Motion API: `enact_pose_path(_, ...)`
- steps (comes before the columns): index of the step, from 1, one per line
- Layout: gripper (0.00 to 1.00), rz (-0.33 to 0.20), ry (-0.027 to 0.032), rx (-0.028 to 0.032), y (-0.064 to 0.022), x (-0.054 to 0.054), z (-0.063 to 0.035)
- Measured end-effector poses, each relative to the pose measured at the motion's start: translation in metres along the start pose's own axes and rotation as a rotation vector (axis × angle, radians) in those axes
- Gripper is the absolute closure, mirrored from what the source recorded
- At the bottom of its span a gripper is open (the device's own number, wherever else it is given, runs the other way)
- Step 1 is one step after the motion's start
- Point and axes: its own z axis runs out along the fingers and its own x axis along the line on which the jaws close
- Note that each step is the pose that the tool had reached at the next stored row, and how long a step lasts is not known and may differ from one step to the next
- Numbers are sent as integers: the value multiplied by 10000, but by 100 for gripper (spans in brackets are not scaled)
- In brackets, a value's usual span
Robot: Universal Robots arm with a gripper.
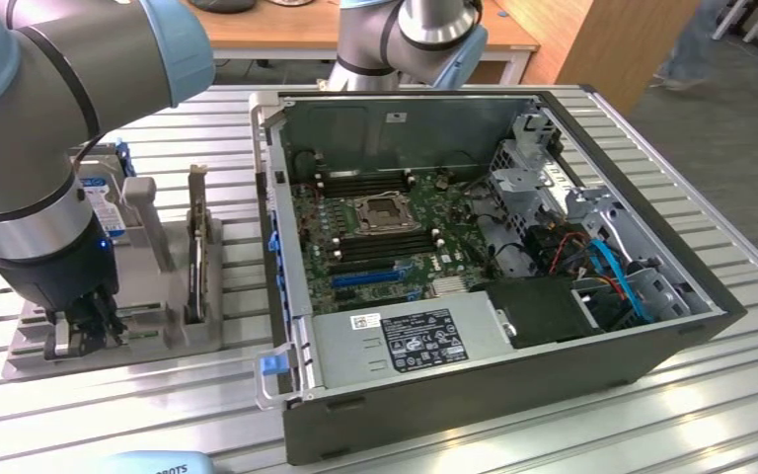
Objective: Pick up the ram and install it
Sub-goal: 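Pick up the ram and move it above insertion slot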
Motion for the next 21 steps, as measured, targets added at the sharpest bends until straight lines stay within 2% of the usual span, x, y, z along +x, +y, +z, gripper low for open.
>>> enact_pose_path(7,80,0,0,0,0,0,0)
enact_pose_path(8,86,0,0,0,0,0,0)
enact_pose_path(9,88,0,1,0,0,0,0)
enact_pose_path(21,88,0,0,0,0,0,0)
